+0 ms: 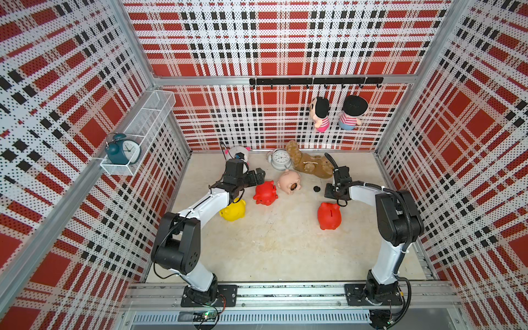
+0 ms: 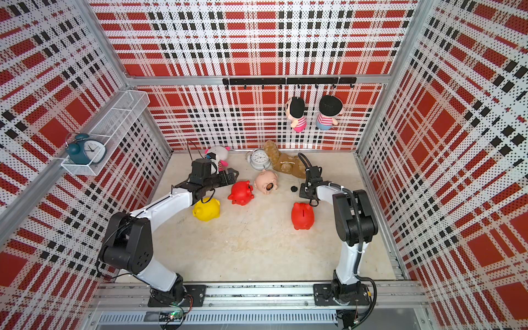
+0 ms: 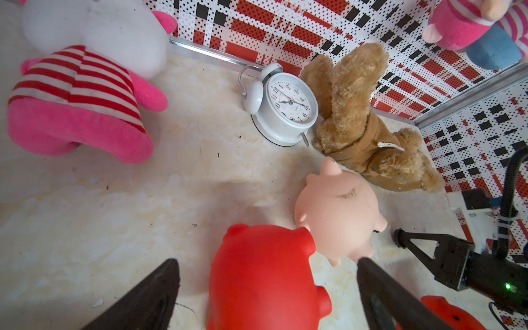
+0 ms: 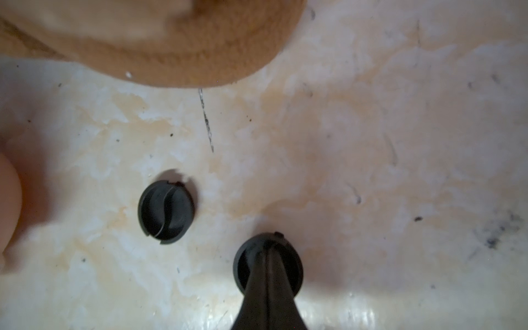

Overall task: Open piggy banks
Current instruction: Place the lid at the center of the board, then move the piggy bank to the center of the board.

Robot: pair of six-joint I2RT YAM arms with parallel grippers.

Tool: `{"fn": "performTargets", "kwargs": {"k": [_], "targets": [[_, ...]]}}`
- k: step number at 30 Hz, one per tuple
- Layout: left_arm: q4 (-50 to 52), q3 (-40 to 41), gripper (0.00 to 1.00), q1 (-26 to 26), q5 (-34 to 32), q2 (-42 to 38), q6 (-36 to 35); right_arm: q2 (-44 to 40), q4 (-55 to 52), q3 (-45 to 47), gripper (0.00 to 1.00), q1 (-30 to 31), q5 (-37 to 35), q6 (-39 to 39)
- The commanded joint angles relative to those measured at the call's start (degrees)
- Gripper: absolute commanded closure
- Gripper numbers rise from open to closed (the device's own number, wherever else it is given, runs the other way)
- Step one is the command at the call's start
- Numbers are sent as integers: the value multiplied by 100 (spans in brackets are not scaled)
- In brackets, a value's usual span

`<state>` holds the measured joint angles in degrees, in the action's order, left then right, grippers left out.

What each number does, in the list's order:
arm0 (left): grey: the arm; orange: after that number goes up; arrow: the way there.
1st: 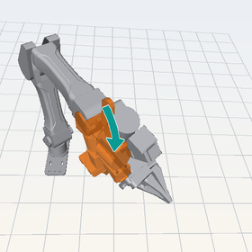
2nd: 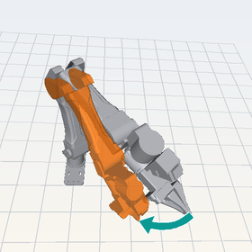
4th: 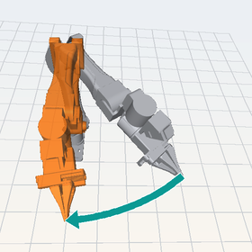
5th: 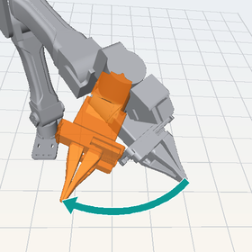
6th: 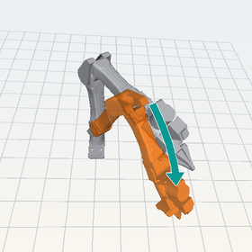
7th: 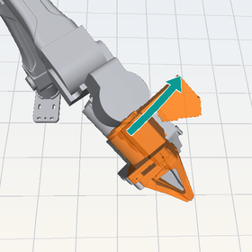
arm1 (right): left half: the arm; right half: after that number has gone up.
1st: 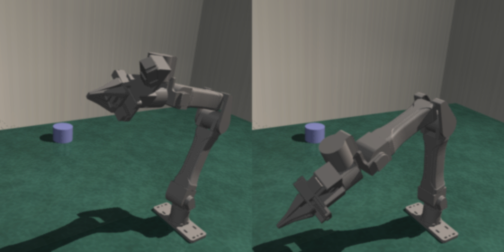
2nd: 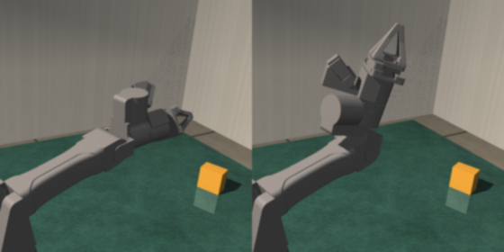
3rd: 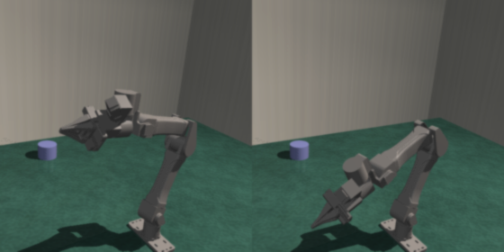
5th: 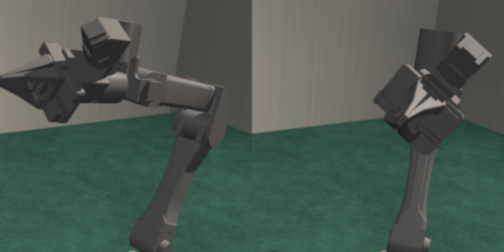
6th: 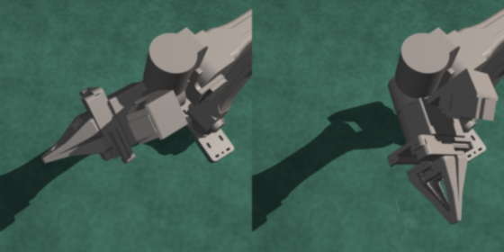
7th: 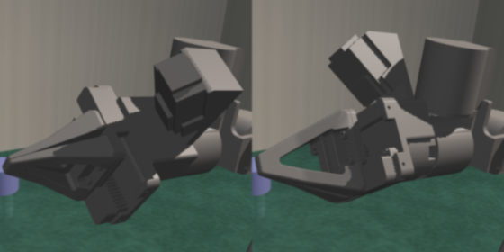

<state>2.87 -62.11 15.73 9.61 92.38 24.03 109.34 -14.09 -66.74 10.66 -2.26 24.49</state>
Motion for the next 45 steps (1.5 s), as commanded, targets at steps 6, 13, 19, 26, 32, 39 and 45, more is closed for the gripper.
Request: {"fn": "performTargets", "kwargs": {"k": [6,13,19,26,32,39,45], "targets": [[-164,30,2,1,7,-82,14,-455,-225,-123,62,-64,-267,-200],[-198,93,2,-283,86,-129,304,-1678,-143,414,22,-64,-449,-147],[-350,282,2,-795,70,-343,579,-2865,204,1004,0,159,-666,-114],[-310,470,2,-867,-399,-317,357,-3944,1272,1695,0,288,204,-540],[-210,782,1,-731,-618,-209,504,-4312,2276,2246,0,194,894,77],[-508,1460,2,-783,-806,-425,460,-4102,2885,2465,0,174,1992,371],[-699,1922,2,-760,-621,-565,598,-4080,3098,2789,0,292,2190,545]]}}
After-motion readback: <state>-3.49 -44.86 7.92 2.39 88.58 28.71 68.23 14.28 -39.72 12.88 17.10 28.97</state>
